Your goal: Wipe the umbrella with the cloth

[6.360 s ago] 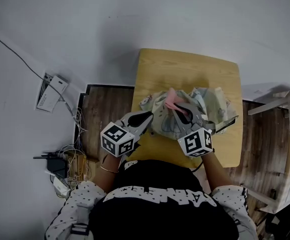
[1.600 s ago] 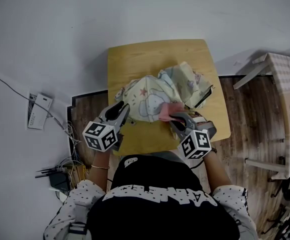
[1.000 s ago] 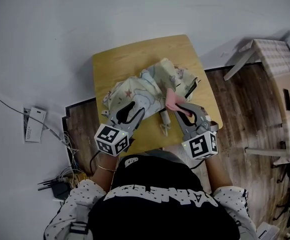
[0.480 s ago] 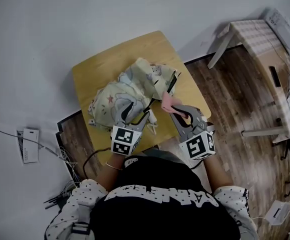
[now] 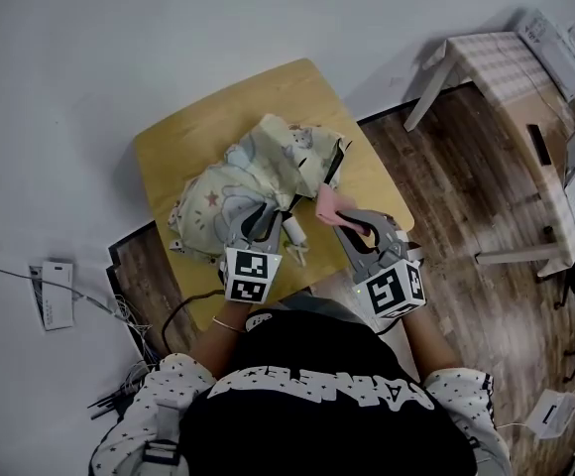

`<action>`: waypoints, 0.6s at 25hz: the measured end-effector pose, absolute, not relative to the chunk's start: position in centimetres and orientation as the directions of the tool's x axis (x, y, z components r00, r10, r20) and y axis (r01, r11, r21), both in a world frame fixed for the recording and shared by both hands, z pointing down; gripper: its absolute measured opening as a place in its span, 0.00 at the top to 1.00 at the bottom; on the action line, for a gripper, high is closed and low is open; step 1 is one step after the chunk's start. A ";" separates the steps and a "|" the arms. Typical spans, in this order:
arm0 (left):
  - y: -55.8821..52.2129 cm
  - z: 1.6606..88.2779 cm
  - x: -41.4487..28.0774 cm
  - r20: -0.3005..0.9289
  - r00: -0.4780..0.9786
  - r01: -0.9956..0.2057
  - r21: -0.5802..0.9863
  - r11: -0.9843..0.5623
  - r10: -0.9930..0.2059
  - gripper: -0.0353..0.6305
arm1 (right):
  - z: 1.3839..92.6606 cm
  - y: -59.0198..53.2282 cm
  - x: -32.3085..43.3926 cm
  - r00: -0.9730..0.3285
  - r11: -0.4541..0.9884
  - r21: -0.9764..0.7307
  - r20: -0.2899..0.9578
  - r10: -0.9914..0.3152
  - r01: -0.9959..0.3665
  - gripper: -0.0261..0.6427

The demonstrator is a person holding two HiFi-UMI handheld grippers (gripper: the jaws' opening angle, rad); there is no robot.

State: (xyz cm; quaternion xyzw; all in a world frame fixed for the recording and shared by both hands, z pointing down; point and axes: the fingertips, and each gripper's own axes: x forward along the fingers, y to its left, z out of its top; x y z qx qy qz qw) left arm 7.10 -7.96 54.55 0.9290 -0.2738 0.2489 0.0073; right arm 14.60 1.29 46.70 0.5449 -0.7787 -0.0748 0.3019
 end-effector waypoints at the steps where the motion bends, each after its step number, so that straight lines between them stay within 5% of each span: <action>1: -8.0 54.2 6.9 0.458 0.725 -0.518 -0.129 -0.846 -0.514 0.86 | 46.7 1.2 14.5 -0.227 0.397 0.444 0.389 -0.893 -0.803 0.91; 4: -8.1 53.1 6.4 0.427 0.730 -0.538 -0.124 -0.834 -0.534 0.94 | 46.8 1.0 14.1 -0.242 0.408 0.443 0.384 -0.891 -0.798 0.91; 15: -8.3 49.7 0.0 0.293 0.719 -0.666 0.028 -0.746 -0.631 0.95 | 46.4 -1.4 9.9 -0.360 0.485 0.406 0.348 -0.866 -0.775 0.91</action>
